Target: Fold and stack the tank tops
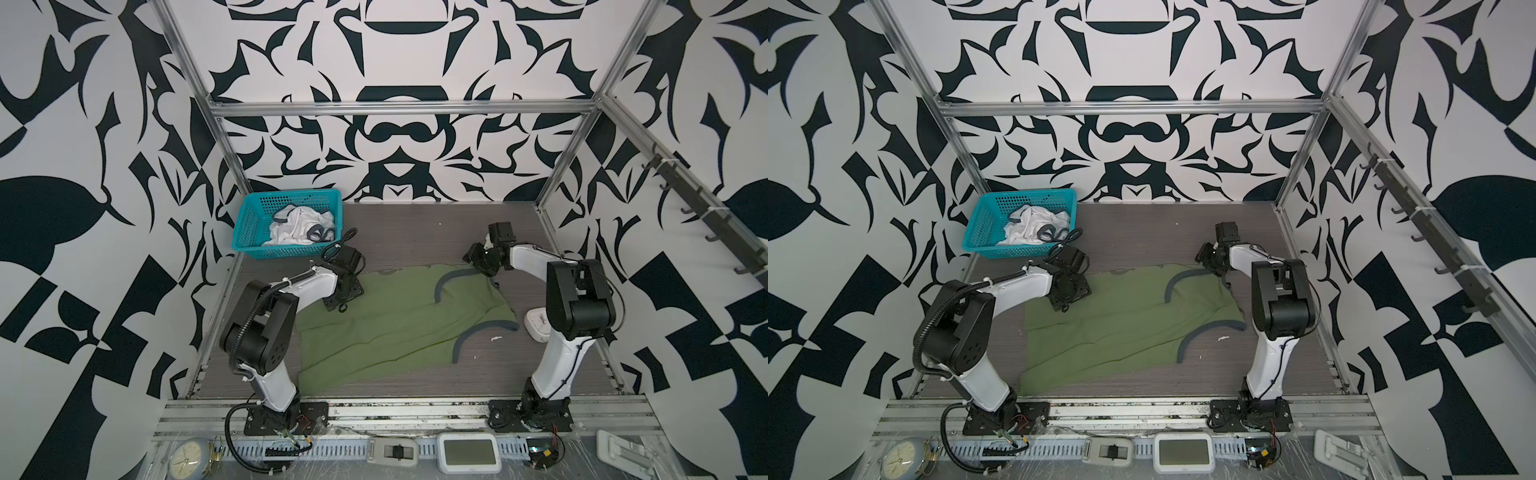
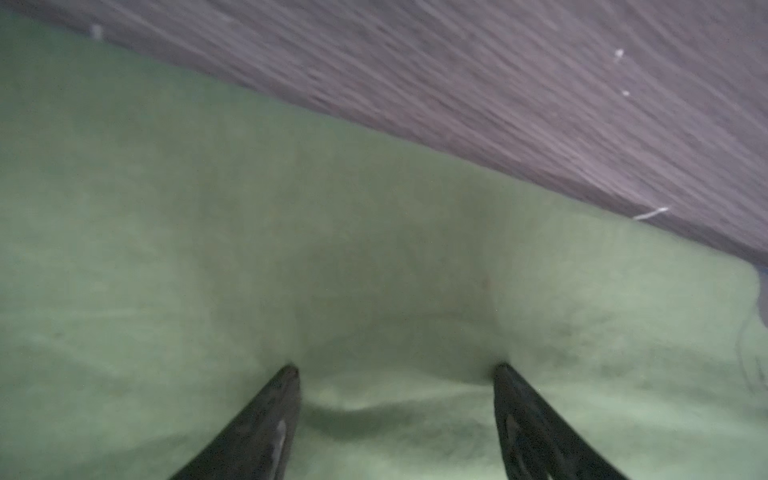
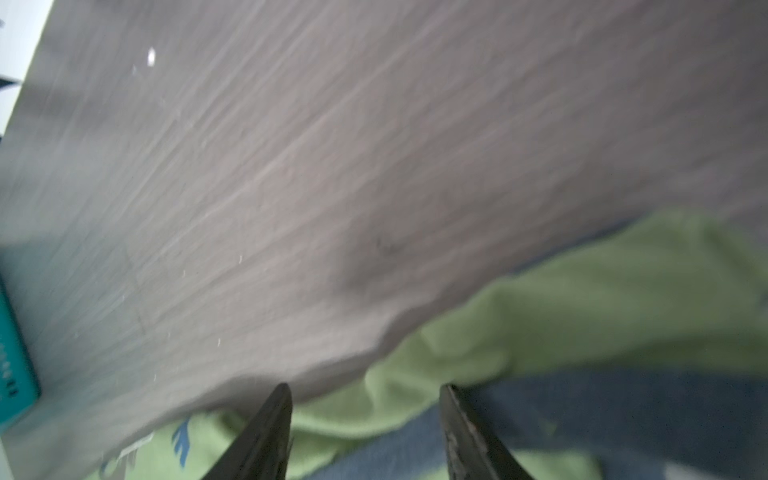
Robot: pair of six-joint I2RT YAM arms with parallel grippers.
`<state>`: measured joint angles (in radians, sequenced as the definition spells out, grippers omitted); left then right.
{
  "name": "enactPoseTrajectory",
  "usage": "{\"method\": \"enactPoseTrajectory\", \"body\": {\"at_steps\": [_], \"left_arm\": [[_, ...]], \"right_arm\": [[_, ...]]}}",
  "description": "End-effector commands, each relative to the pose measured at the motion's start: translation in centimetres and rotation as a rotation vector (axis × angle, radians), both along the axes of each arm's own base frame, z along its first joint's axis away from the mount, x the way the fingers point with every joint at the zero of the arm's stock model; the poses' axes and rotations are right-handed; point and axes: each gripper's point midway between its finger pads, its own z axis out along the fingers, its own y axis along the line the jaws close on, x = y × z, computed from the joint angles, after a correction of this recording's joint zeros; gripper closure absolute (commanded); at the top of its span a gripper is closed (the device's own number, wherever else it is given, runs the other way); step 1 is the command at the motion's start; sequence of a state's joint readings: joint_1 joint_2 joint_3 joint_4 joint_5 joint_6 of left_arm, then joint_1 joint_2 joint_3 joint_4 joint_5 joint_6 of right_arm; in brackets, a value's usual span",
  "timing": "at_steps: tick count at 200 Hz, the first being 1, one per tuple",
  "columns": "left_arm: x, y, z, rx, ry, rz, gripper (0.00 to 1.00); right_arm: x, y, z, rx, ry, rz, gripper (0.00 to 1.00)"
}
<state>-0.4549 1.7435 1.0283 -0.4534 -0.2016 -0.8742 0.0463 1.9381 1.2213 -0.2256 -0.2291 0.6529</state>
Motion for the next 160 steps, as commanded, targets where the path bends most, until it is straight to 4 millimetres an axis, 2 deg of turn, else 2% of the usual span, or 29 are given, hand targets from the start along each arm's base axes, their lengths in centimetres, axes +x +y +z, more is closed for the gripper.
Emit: {"method": "enactPoseTrajectory", "body": {"at_steps": [1,26,46,95,119,136,160], "left_arm": [[0.6,-1.3,-1.5,-0.01,0.033,-0.017,0.24],[2.1,-2.7,-2.2,-0.015,0.034,-0.044,0.24],[3.6,-4.0,-2.4,-0.02,0.026,-0.067,0.24],[9.3,-6.6,-2.1,0.001,-0.03,-0.13,0.23],[12.5,-6.5,-2.1,0.045,-0.06,-0.151,0.23],[14.6,-5.8,-2.0,0.054,-0.07,-0.147,0.23],[16.0,-5.1,-0.7,0.061,-0.078,-0.142,0.22]], "right_arm": [[-0.3,-3.4,-1.5,-0.027,0.079,-0.083,0.42],[0.5,-6.2,-1.8,0.0,0.083,-0.159,0.43],[1.3,-7.6,-1.7,0.002,0.072,-0.188,0.43],[2.9,-10.6,-1.6,-0.004,0.073,-0.256,0.43],[3.8,-11.0,-1.1,0.003,0.059,-0.26,0.42],[4.5,-11.0,-0.6,0.005,0.048,-0.254,0.42],[4.9,-11.2,0.4,-0.01,0.04,-0.239,0.41]]}}
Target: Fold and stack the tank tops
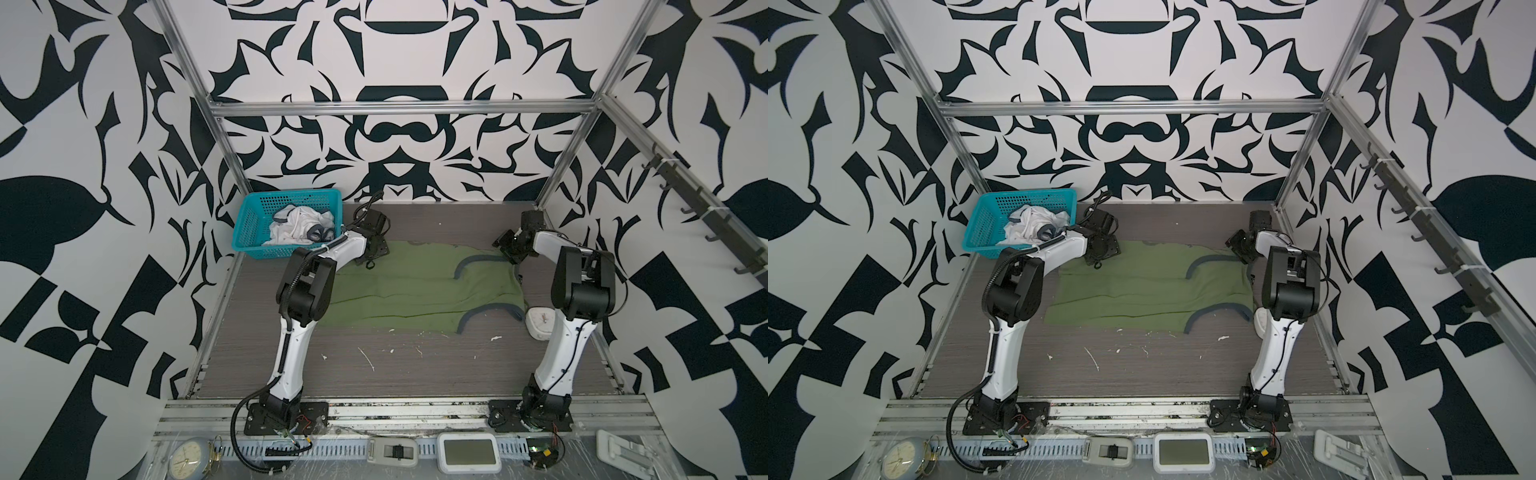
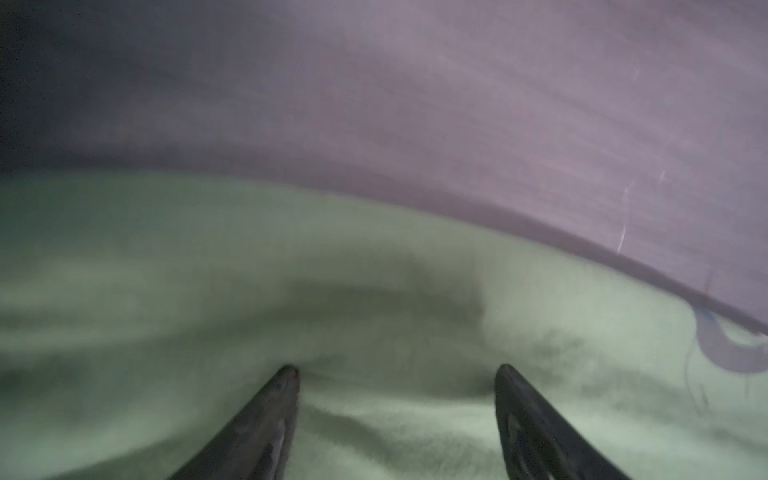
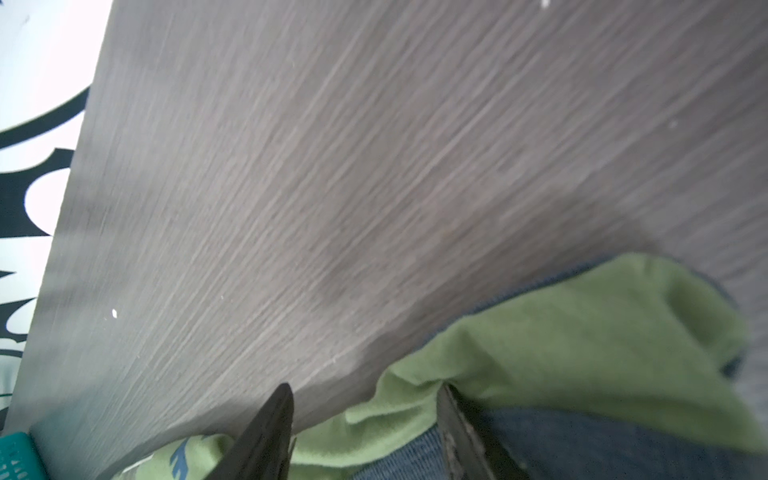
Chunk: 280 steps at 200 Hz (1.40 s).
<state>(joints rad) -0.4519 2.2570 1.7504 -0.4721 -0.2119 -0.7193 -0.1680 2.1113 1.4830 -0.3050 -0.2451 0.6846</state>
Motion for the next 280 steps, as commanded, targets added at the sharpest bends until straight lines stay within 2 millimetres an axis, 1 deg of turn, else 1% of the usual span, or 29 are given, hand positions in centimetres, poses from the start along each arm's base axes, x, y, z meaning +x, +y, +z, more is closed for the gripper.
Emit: {"method": "enactPoseTrajectory", "body": {"at_steps": [1,11,25,36,50,57,74,90,107,120,127,130,134,138,155,170,179,181,185,203,213,225,244,249,251,255,271,280], "left_arm": [[-0.6,2.6,-1.8,0.08,0.1,-0.004,0.22],[-0.5,2.6,-0.5,0.088,0.082,-0.013,0.19],[-0.7,2.4,1.5,0.066,0.057,-0.022,0.18],[-1.1,2.2,3.0,0.043,0.044,-0.035,0.18],[-1.9,2.0,4.8,0.025,0.025,-0.045,0.17],[-2.4,1.9,5.5,0.019,0.019,-0.05,0.17],[-4.3,2.3,6.5,0.017,0.025,-0.048,0.17],[-7.1,3.1,6.5,0.019,0.057,-0.034,0.17],[-10.6,4.9,6.0,0.044,0.084,0.004,0.17],[-13.6,6.5,5.7,0.05,0.099,0.044,0.17],[-15.1,7.5,5.4,0.052,0.103,0.068,0.17],[-15.7,7.9,5.4,0.052,0.099,0.08,0.17],[-16.5,8.4,5.3,0.048,0.099,0.09,0.18],[-17.3,9.0,5.3,0.048,0.095,0.104,0.18],[-20.4,11.5,4.6,0.046,0.095,0.166,0.19],[-22.4,13.4,3.9,0.015,0.089,0.219,0.21],[-23.4,14.4,2.9,-0.002,0.097,0.253,0.21],[-23.5,14.5,3.3,-0.016,0.077,0.259,0.22],[-23.7,14.8,3.2,-0.028,0.067,0.272,0.22],[-24.5,16.1,2.1,-0.058,0.076,0.314,0.23],[-24.6,16.2,1.6,-0.082,0.093,0.324,0.24],[-24.5,16.1,1.0,-0.1,0.103,0.327,0.25],[-24.1,15.9,0.1,-0.104,0.119,0.323,0.29],[-23.9,15.8,0.1,-0.109,0.113,0.32,0.3],[-24.0,15.8,-0.5,-0.1,0.133,0.319,0.3],[-23.9,15.8,-0.9,-0.097,0.143,0.32,0.31],[-23.7,15.7,-1.7,-0.087,0.162,0.319,0.33],[-23.6,16.0,-2.1,-0.065,0.168,0.327,0.35]], "right_arm": [[-0.5,-0.7,0.3,-0.036,0.049,-0.006,0.41],[-0.6,-0.7,1.0,-0.051,0.039,0.001,0.41],[-0.9,0.0,2.4,-0.052,0.013,0.029,0.41],[-1.4,0.9,3.6,-0.053,-0.01,0.053,0.4],[-2.2,2.8,5.1,-0.081,-0.036,0.106,0.4],[-2.6,3.6,5.5,-0.089,-0.038,0.126,0.4],[-4.1,5.9,6.4,-0.101,-0.043,0.184,0.4],[-5.9,8.2,7.2,-0.128,-0.048,0.252,0.4],[-8.5,11.0,8.0,-0.124,-0.048,0.325,0.4],[-11.4,12.7,7.7,-0.114,-0.034,0.368,0.41],[-12.9,13.3,7.3,-0.104,-0.016,0.38,0.42],[-13.5,13.7,7.6,-0.1,-0.022,0.387,0.42],[-14.7,14.0,7.4,-0.096,-0.018,0.396,0.43],[-15.2,14.4,7.5,-0.093,-0.022,0.406,0.43],[-18.8,14.8,6.8,-0.098,0.006,0.428,0.45],[-21.5,15.5,6.4,-0.065,0.009,0.444,0.47],[-22.9,15.9,5.8,-0.05,0.017,0.452,0.49],[-23.3,16.0,5.7,-0.047,0.018,0.454,0.49],[-23.9,16.1,5.4,-0.045,0.023,0.455,0.49],[-26.1,17.0,3.9,-0.011,0.041,0.46,0.51],[-27.1,17.5,3.0,0.022,0.05,0.461,0.52],[-27.9,18.1,2.1,0.042,0.048,0.464,0.53],[-28.1,18.8,1.3,0.054,0.04,0.474,0.53],[-28.1,19.0,1.1,0.058,0.042,0.478,0.53],[-28.2,19.1,1.0,0.062,0.043,0.48,0.53],[-28.1,19.2,0.8,0.066,0.044,0.483,0.53],[-27.9,19.9,0.3,0.079,0.042,0.494,0.54],[-27.7,20.2,0.1,0.079,0.038,0.499,0.54]]}}
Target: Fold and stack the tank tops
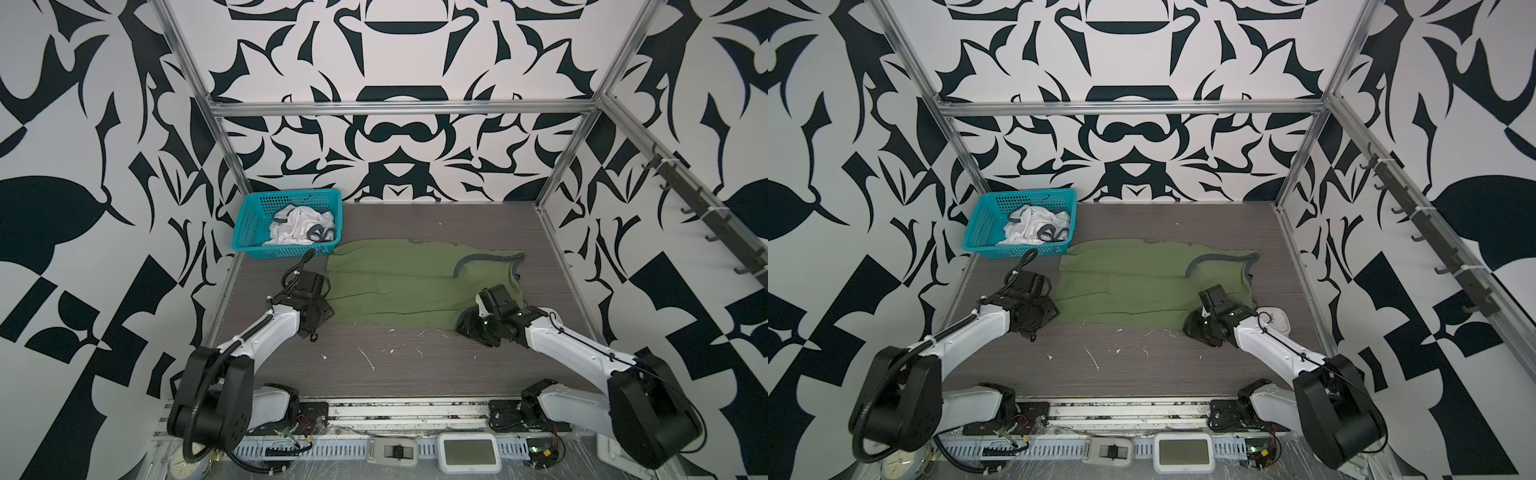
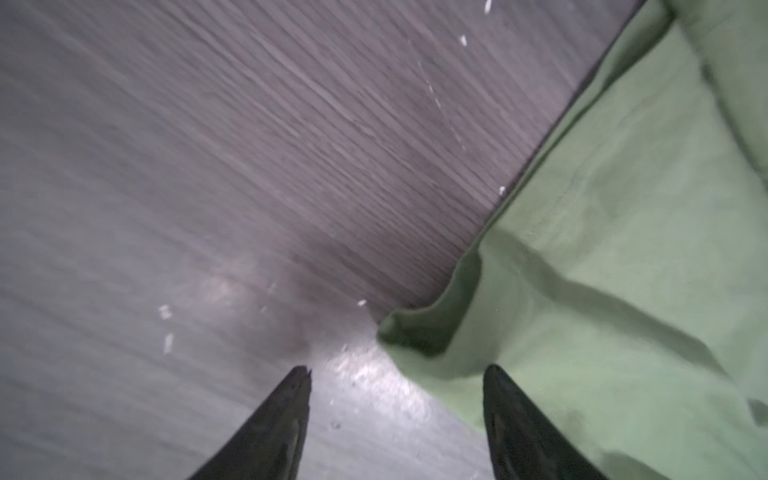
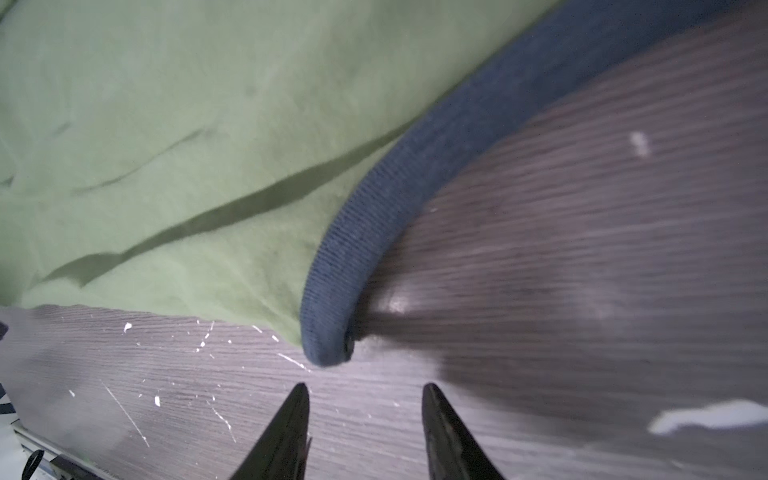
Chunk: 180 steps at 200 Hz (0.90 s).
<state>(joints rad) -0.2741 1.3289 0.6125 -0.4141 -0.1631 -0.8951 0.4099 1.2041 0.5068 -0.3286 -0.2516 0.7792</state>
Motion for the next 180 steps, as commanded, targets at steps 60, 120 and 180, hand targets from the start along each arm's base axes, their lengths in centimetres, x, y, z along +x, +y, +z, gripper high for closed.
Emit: {"method": "enactPoseTrajectory", "body": {"at_steps": [60,120,180], "left_arm": [[0.9,0.2,-2.0,0.031,0.049,0.02,0.44],[0.5,-0.3,-1.2,0.012,0.041,0.008,0.71],[-2.0,-0.4,0.9,0.056,0.039,0.002,1.0]], "right_arm": [[2.1,2.0,-1.0,0.002,-0.047,0.002,0.64],[1.9,1.1,0.2,-0.091,-0.081,0.011,0.9],[-0.5,0.4,1.0,-0.112,-0.05,0.044,1.0]]}}
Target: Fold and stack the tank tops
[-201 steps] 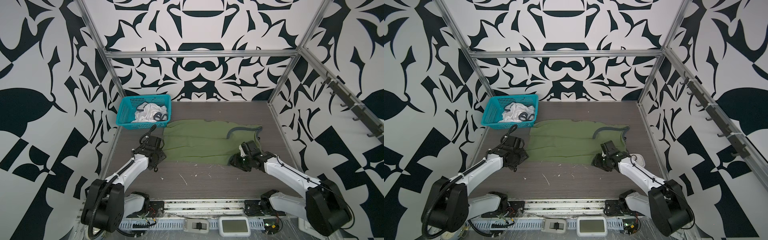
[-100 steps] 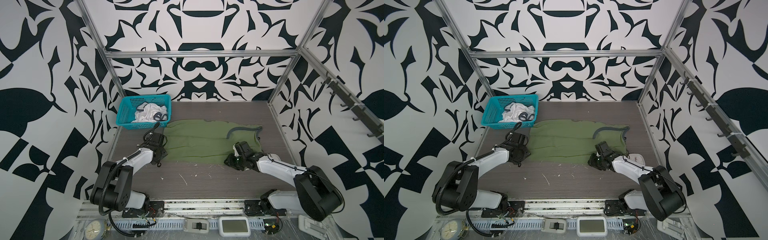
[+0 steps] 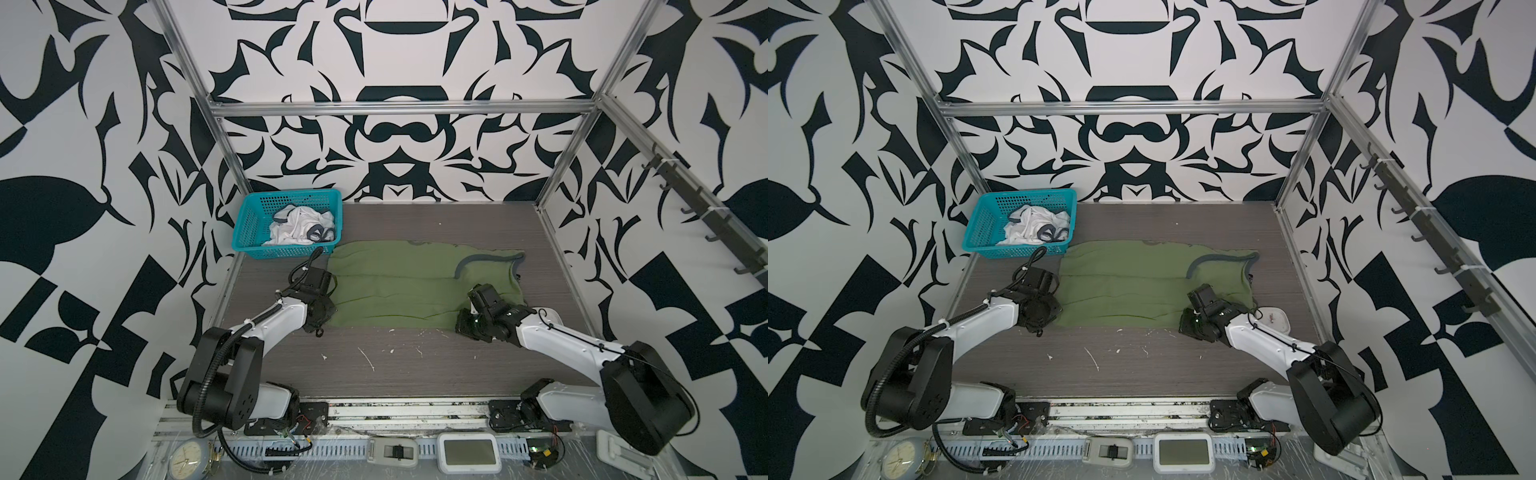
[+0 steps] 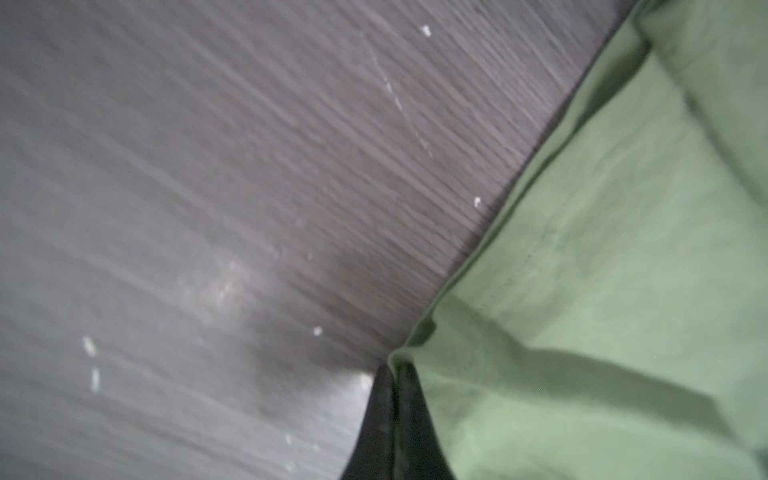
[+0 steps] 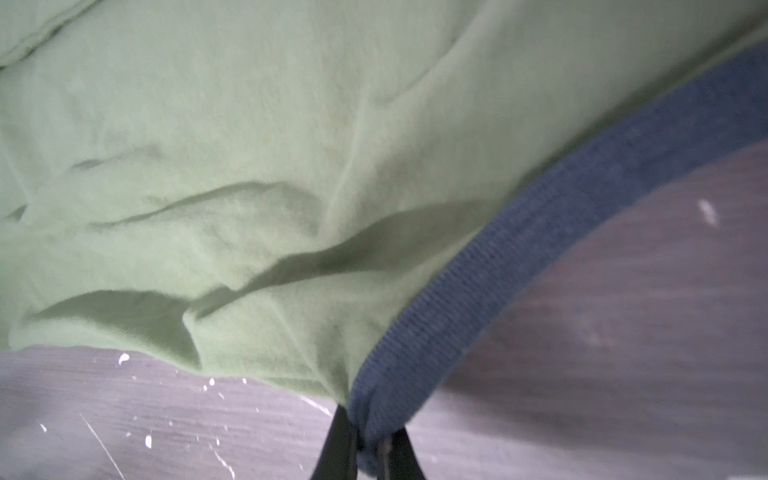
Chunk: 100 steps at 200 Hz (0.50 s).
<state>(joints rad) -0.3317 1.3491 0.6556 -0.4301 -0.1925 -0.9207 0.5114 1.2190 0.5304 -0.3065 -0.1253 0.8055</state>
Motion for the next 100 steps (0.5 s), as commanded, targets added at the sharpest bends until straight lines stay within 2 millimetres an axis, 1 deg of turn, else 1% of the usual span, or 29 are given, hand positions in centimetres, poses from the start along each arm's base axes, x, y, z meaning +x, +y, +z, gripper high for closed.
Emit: {"method": "enactPoseTrajectory", "body": {"at_steps": [1,21,34,45,68,78,100], "left_arm": [[-2.6,0.9,0.5,0.037,0.042,0.026,1.0],[-3.8,1.3,1.9,0.023,0.004,0.057,1.0],[-4.2,1.3,2.7,-0.007,-0.03,0.084,1.0],[-4.0,1.1,3.6,-0.032,-0.068,0.097,1.0],[-2.7,0.8,5.1,-0.04,-0.11,0.097,1.0],[-1.7,0.4,5.6,-0.034,-0.111,0.088,1.0],[0.9,-0.5,6.1,-0.017,-0.105,0.059,1.0]], "right_arm": [[-1.2,-0.5,0.7,-0.033,0.018,0.022,1.0],[-1.9,-0.5,1.0,-0.035,0.032,0.043,1.0],[-1.8,-0.2,1.6,-0.03,0.029,0.061,1.0],[-1.3,0.4,2.6,-0.014,0.024,0.081,1.0],[0.3,1.1,4.5,-0.037,0.004,0.121,1.0],[1.2,1.3,5.3,-0.052,-0.002,0.136,1.0],[3.2,1.5,6.1,-0.082,0.006,0.169,1.0]]}}
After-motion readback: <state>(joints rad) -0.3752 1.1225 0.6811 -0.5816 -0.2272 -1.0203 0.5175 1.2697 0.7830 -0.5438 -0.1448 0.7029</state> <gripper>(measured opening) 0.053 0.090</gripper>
